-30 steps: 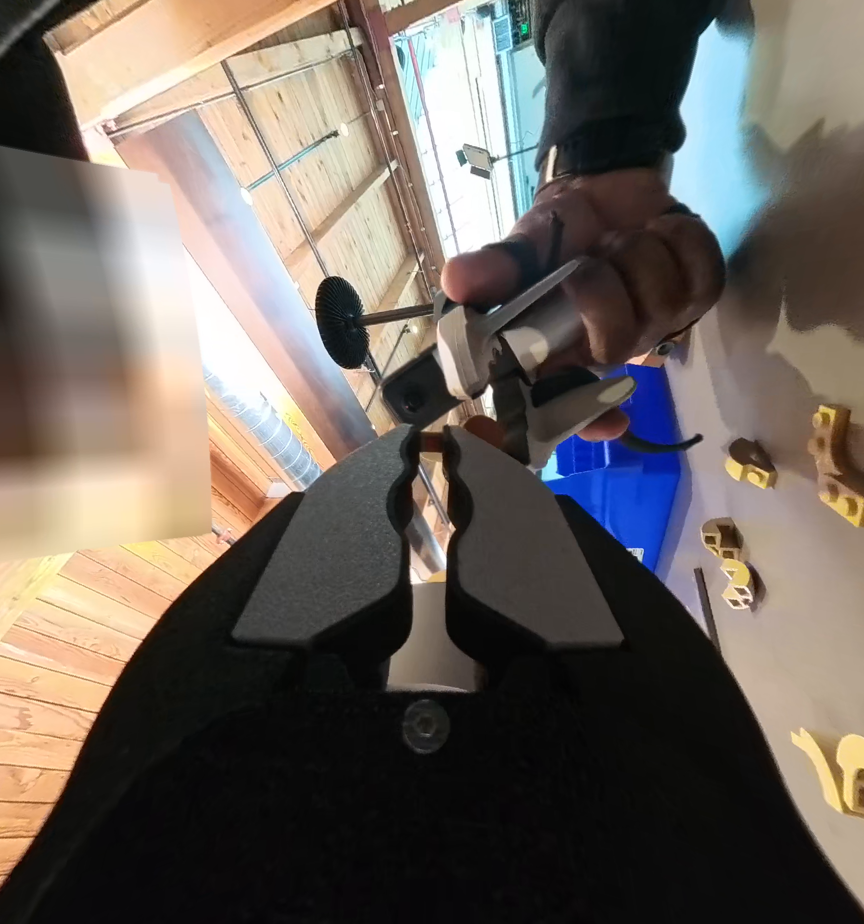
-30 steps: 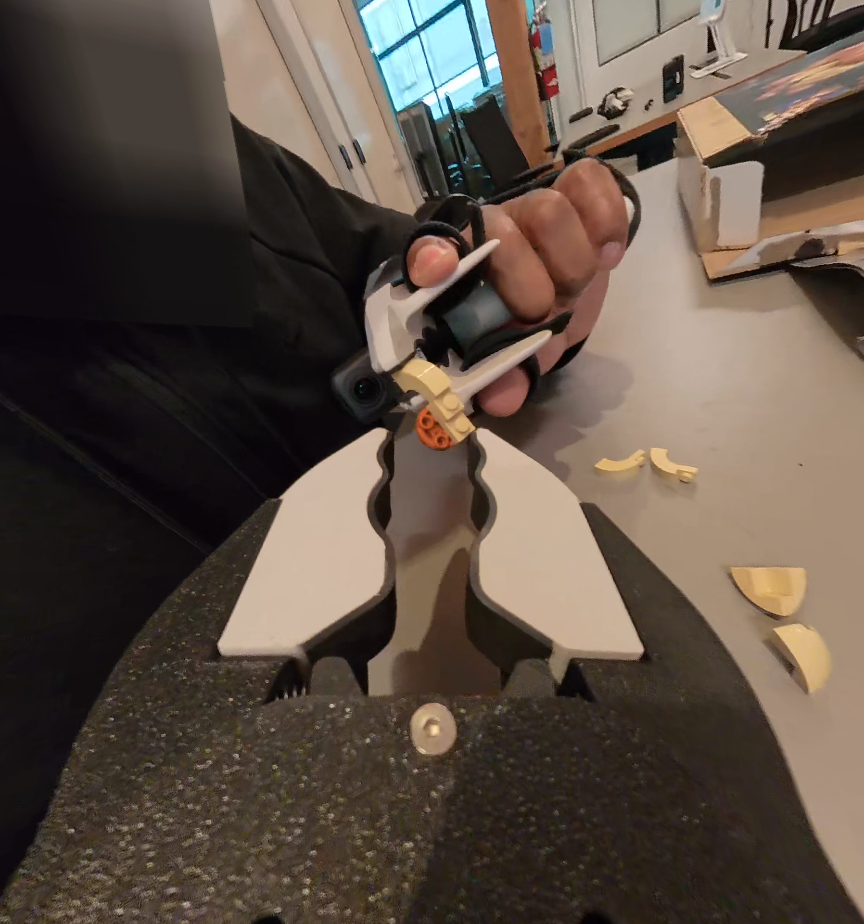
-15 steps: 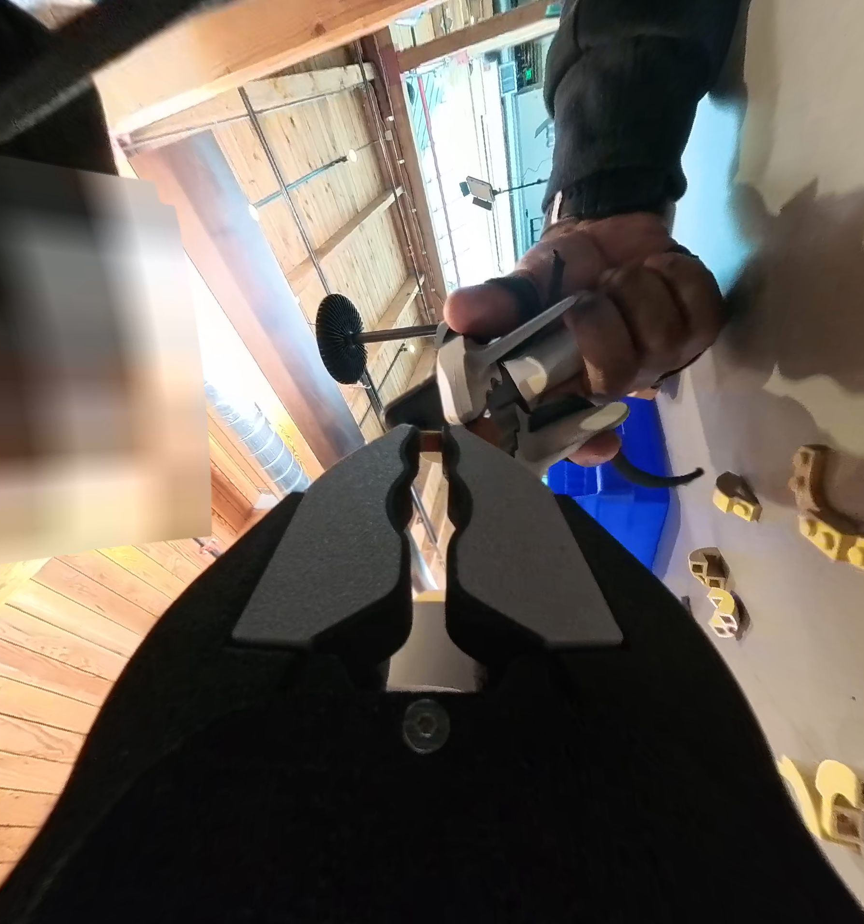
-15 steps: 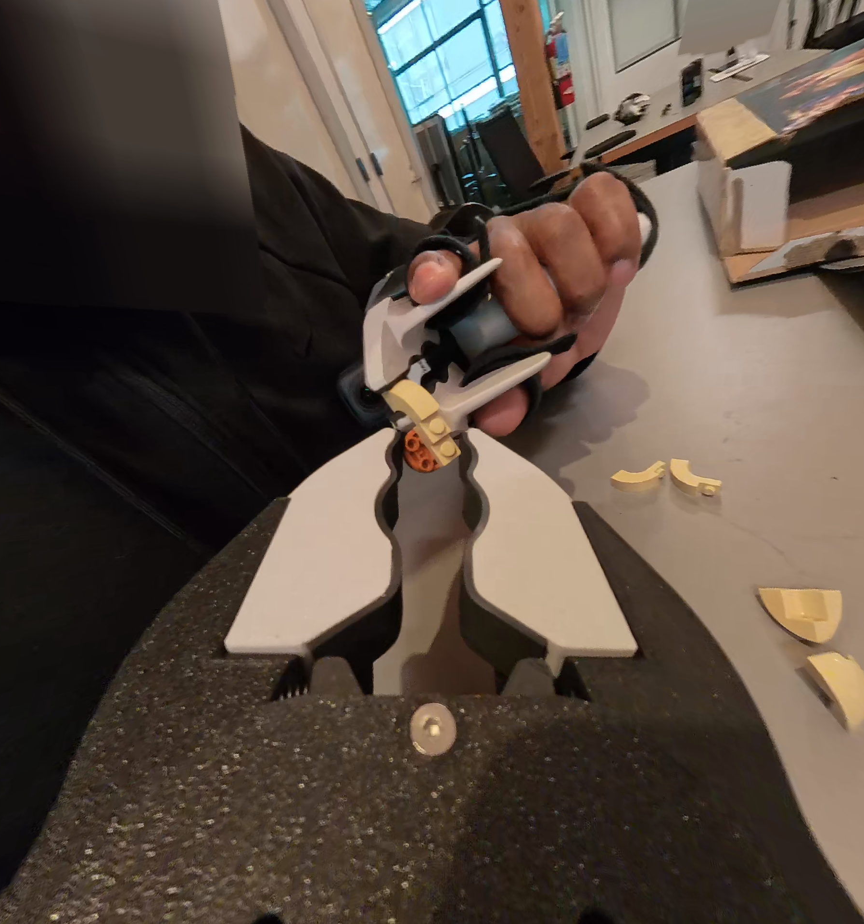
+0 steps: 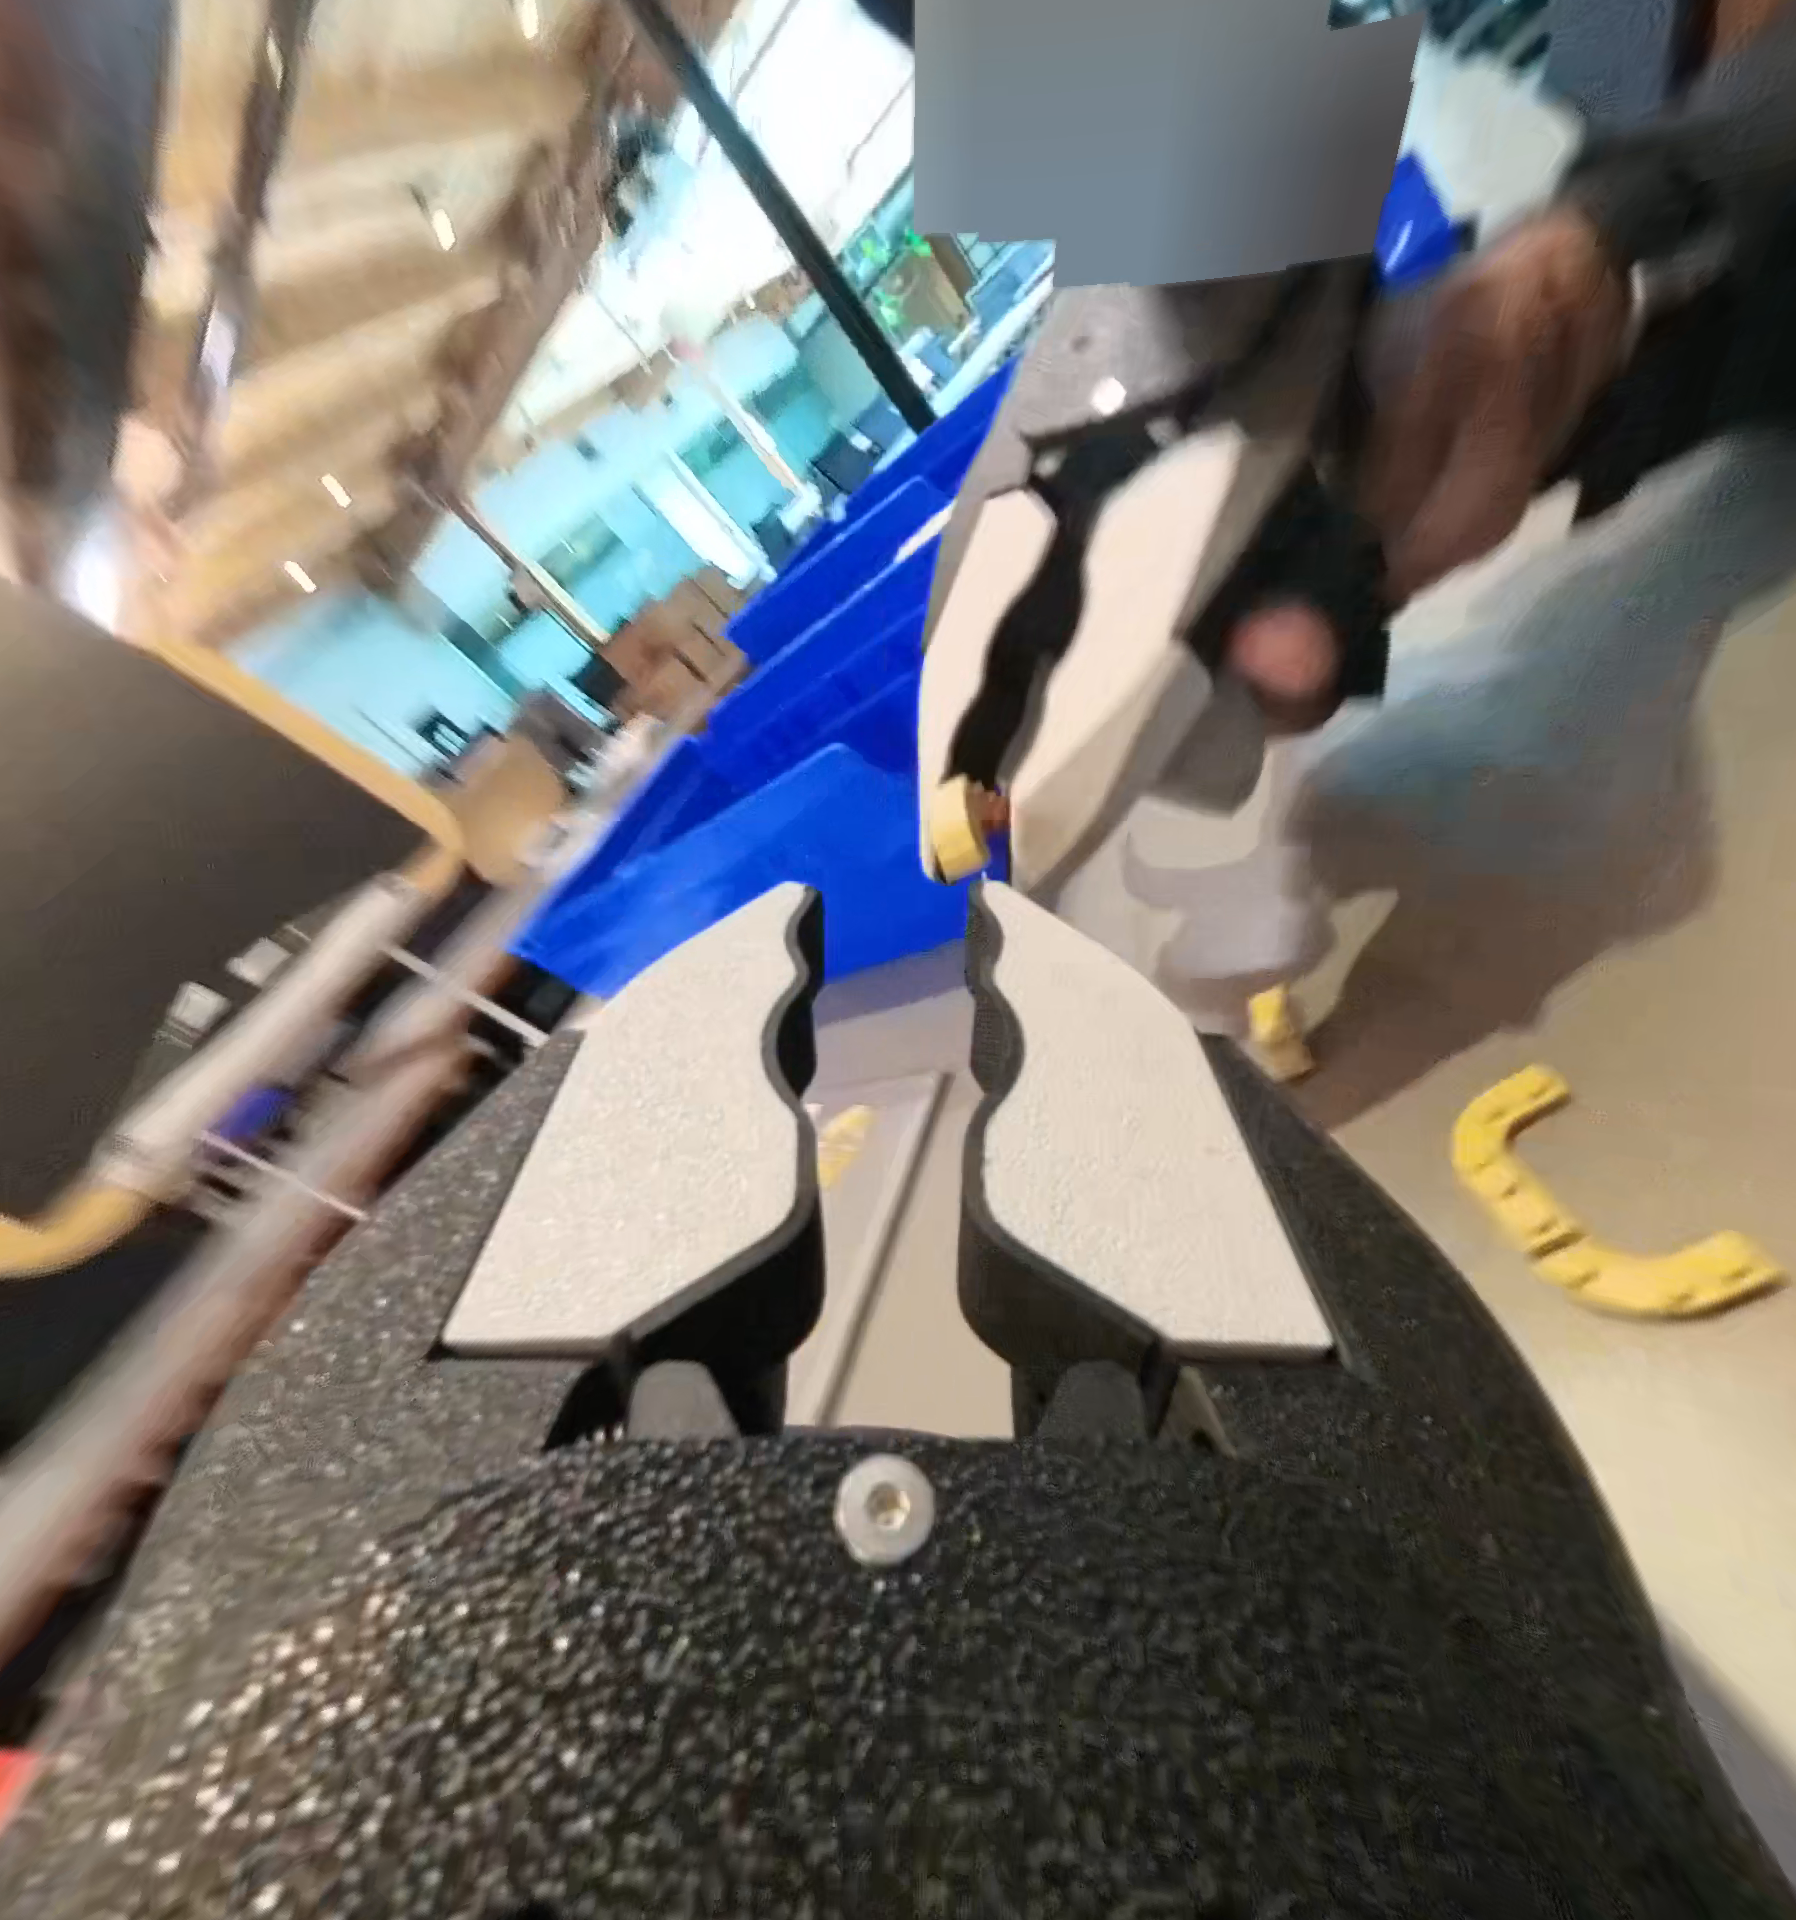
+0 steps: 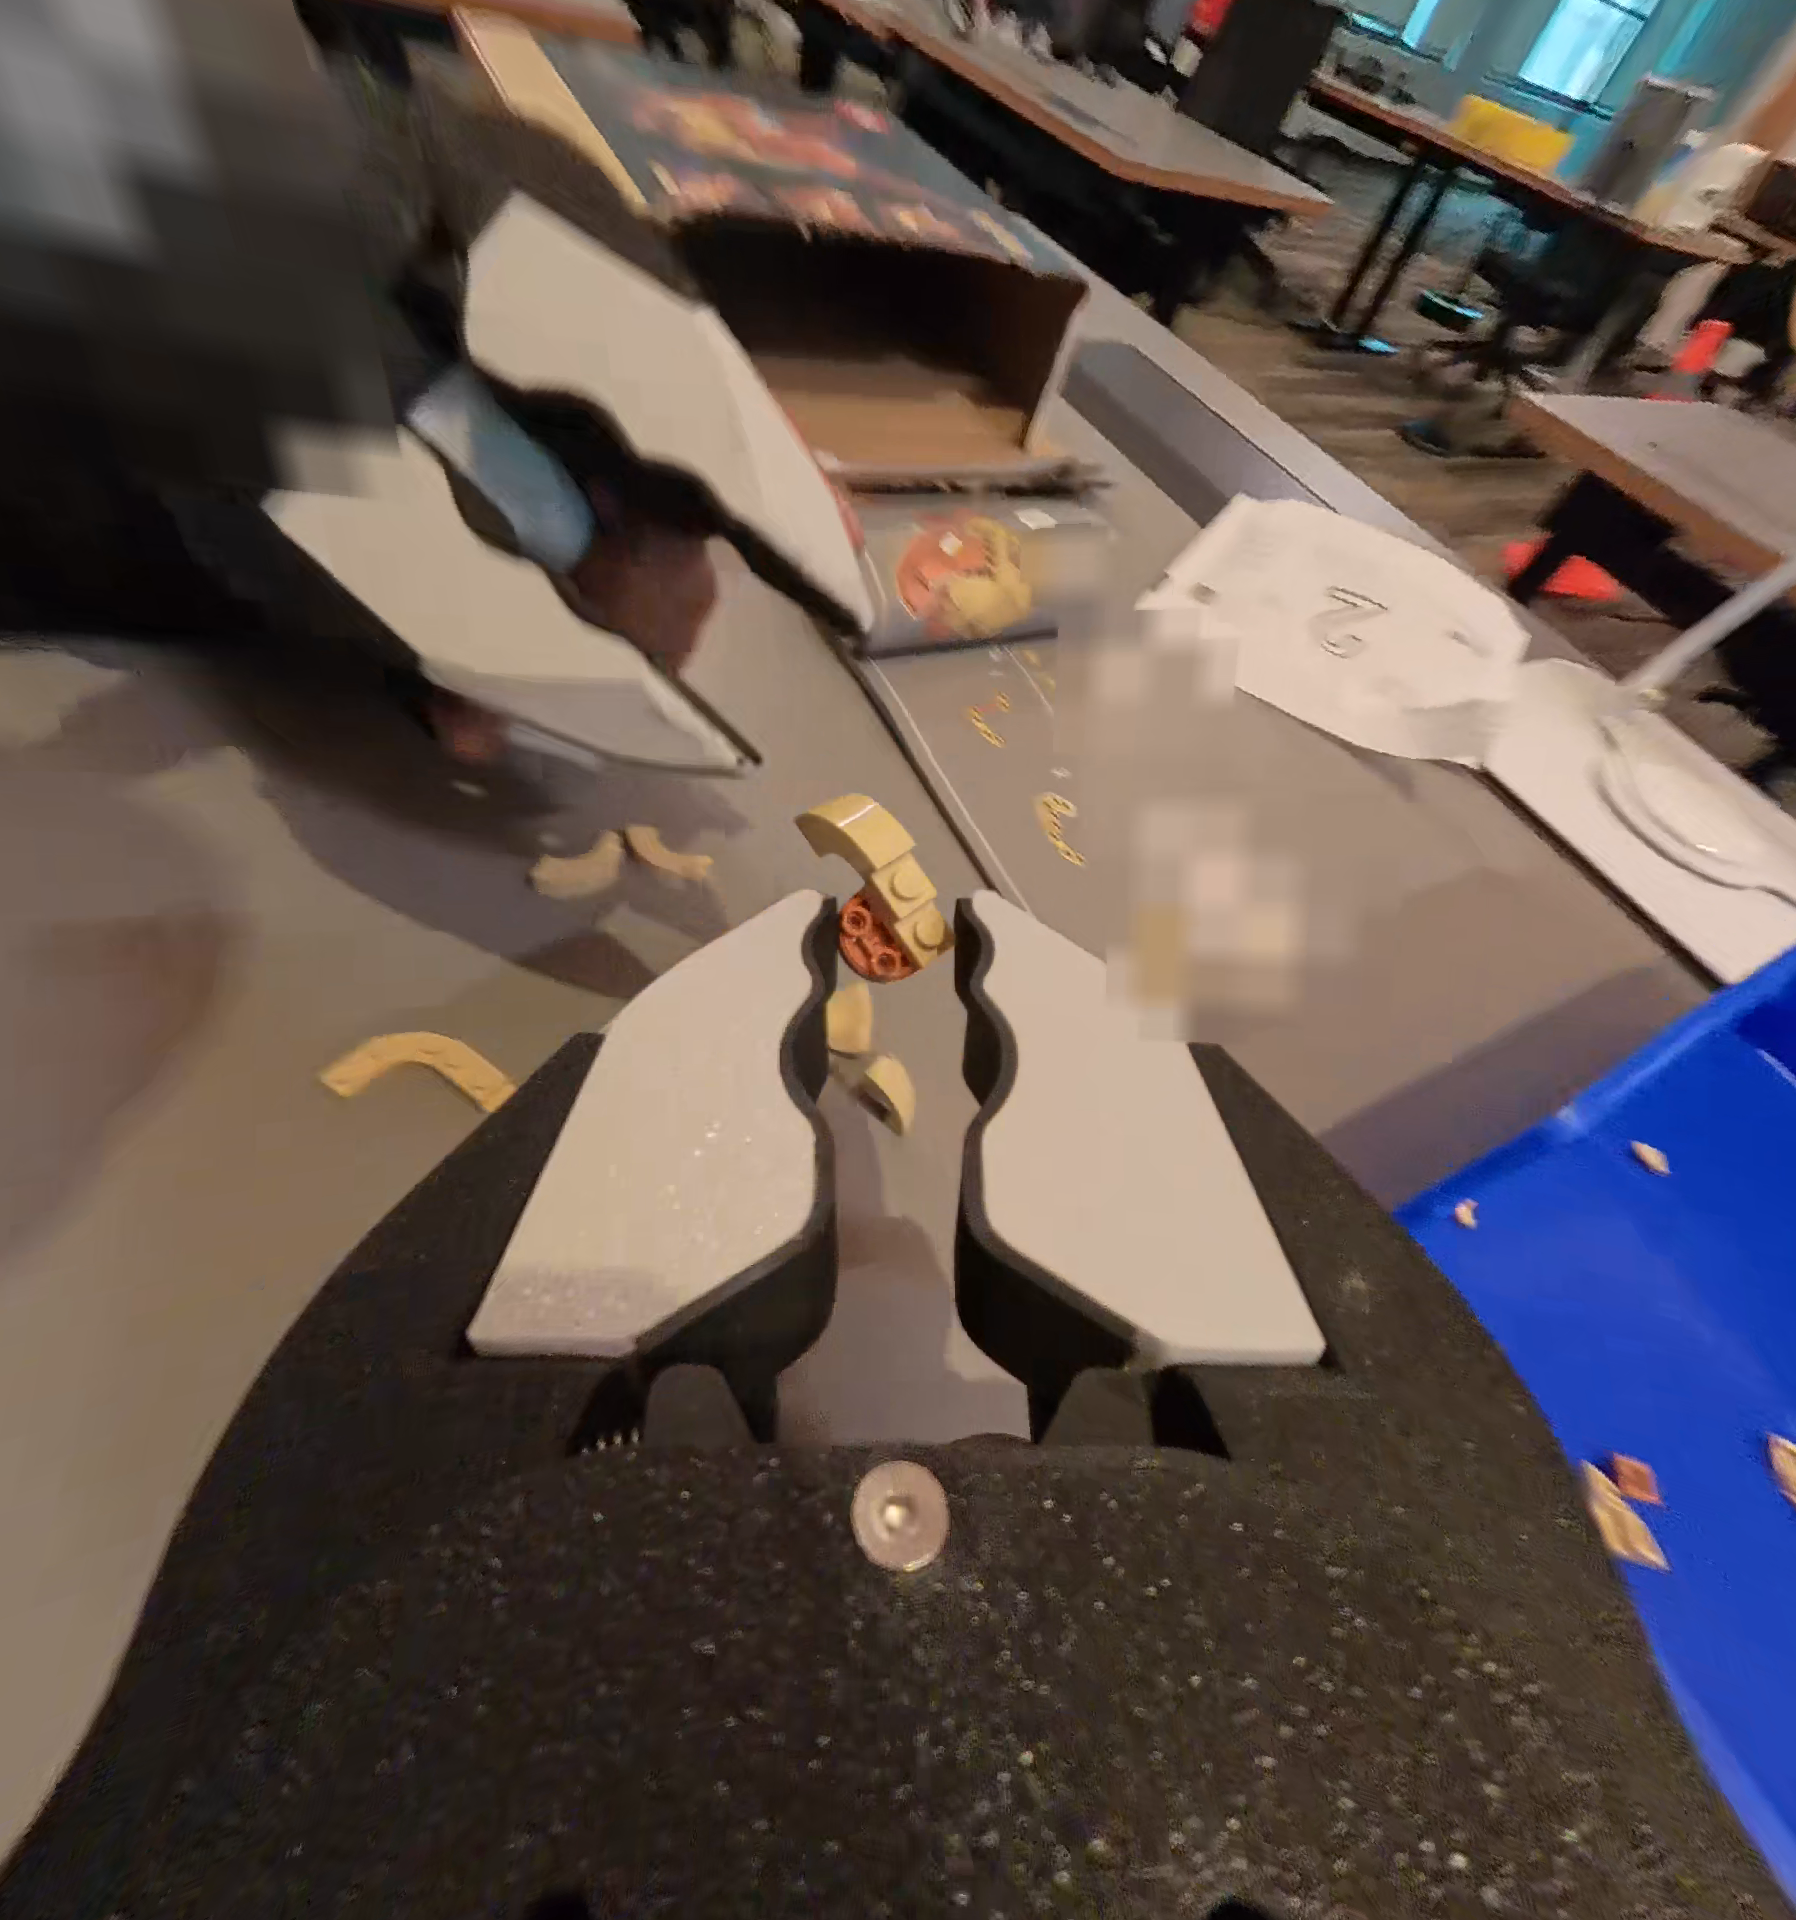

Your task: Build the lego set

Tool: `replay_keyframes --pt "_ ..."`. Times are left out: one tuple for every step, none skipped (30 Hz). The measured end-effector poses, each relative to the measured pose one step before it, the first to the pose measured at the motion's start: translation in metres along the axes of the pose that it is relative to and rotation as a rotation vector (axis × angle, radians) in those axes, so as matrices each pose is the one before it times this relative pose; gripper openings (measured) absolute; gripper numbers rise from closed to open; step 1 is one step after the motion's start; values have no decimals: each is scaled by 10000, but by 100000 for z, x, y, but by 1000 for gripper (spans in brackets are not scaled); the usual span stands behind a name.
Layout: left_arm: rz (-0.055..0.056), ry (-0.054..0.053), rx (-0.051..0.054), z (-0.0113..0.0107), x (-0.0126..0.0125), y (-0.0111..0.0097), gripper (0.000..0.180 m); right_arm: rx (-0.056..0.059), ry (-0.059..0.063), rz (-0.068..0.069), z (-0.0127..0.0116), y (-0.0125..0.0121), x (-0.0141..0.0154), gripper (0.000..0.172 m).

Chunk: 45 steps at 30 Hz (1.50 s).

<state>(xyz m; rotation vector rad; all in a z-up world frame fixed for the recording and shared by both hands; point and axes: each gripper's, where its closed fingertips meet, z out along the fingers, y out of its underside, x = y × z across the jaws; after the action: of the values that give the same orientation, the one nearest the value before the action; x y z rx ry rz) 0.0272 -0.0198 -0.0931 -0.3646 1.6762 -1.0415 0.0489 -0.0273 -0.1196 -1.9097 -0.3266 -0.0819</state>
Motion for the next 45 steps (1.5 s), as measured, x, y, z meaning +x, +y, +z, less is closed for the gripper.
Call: replay_keyframes --pt "-1081 261 -109 211 -27 -35 24 -365 371 -291 309 448 88 21" --pt "-866 179 -106 182 -36 -56 24 -285 280 -281 282 325 -65 21" --pt "-618 236 -125 162 144 -23 24 -231 223 -237 248 221 -108 21" --pt "-417 232 -172 137 223 72 24 -177 175 -173 201 146 -123 21" --pt "-245 111 -175 107 114 129 24 -123 93 -106 179 74 -178 21" --pt "-102 124 -198 106 182 213 24 -86 58 -65 143 41 -161 21" --pt "-12 62 -257 108 128 329 24 -28 85 -58 78 -34 -85 21" --pt "76 3 -247 119 64 344 24 20 45 -74 54 -95 -101 21" --pt "100 -25 -232 107 29 348 24 53 -4 -74 16 -118 -137 21" --pt "85 48 -209 101 117 347 24 44 35 -46 -1 -117 -58 21" --pt "36 68 -167 90 127 286 24 2 13 -72 18 -54 -74 21" --pt "-34 56 -6 28 86 68 22 -20 -7 -102 46 13 -100 21" --pt "-56 100 -14 -5 102 64 20 23 -16 -82 14 -36 -125 21" --pt "-27 129 -27 -21 126 91 15 143 -73 -43 -33 -225 -181 21" --pt "40 149 -105 9 174 227 9 114 -77 3 -57 -205 -157 21" --pt "32 42 10 -52 24 88 9 21 -96 -23 5 -23 -109 21" --pt "7 84 -16 -38 57 114 8 18 -201 -38 11 28 -182 21" --pt "14 78 -30 -33 49 137 8 20 -416 -38 -40 44 -368 27" --pt "10 65 40 -22 31 61 8 -80 -526 -34 -109 218 -403 32" --pt "11 61 13 1 49 95 8 -130 -458 -14 -229 331 -236 32" --pt "48 35 -26 17 12 166 8 -186 -556 19 -294 521 -327 31" --pt "51 -90 -75 -11 -174 224 8 -262 -696 63 -282 714 -555 28" --pt "62 -2 -103 -19 -104 259 8 -234 -485 99 -206 727 -348 27" --pt "25 59 -85 -43 -47 223 8 -243 -308 86 -89 710 -188 26" --pt "-1 62 -66 -42 -25 204 8 -262 -254 11 43 668 -205 24" --pt "-14 85 -68 -37 26 188 8 -269 -140 -52 181 602 -138 22" --pt "-10 163 -89 1 143 219 8 -255 -70 -86 289 514 -90 22" --pt "3 184 -113 27 211 270 8 -253 -92 -99 355 438 -174 21" --pt "24 143 -108 37 178 258 8 -237 -125 -97 375 406 -238 21" --pt "46 144 -95 27 215 231 8 -221 -106 -60 349 364 -207 20" --pt "56 127 -46 33 217 134 8 86 -102 63 119 -118 -121 16" --pt "59 120 -3 12 226 49 8 7 -151 103 63 -26 -133 14" --pt "73 121 33 23 236 -32 8 -15 -70 84 33 31 -23 11" --pt "87 87 49 16 206 -64 8 -24 6 78 22 43 67 8" --pt "94 30 69 19 128 -86 8 -9 45 94 12 15 104 8" --pt "85 -8 100 -4 67 -123 8 59 76 95 -28 -95 151 8" --pt "58 -16 127 -22 54 -170 8 200 92 136 -133 -301 198 8" --pt "14 -20 150 -46 26 -196 8 371 5 200 -278 -565 130 8" --pt "-24 -7 165 -47 15 -238 8 521 -31 236 -435 -809 122 8" --pt "-56 -62 183 -83 -83 -283 8 624 18 246 -578 -988 224 8" --pt "-93 -82 230 -123 -144 -353 8 658 19 251 -635 -1072 229 8" --pt "-158 -51 271 -144 -129 -404 8 631 -57 249 -636 -1057 118 8" --pt "-245 -69 287 -133 -183 -416 8 600 -68 227 -585 -1010 62 8" --pt "-326 -26 247 -102 -143 -364 8 510 -50 195 -473 -910 28 8" --pt "-404 85 158 -37 -12 -240 8 359 -85 142 -317 -686 -75 8"
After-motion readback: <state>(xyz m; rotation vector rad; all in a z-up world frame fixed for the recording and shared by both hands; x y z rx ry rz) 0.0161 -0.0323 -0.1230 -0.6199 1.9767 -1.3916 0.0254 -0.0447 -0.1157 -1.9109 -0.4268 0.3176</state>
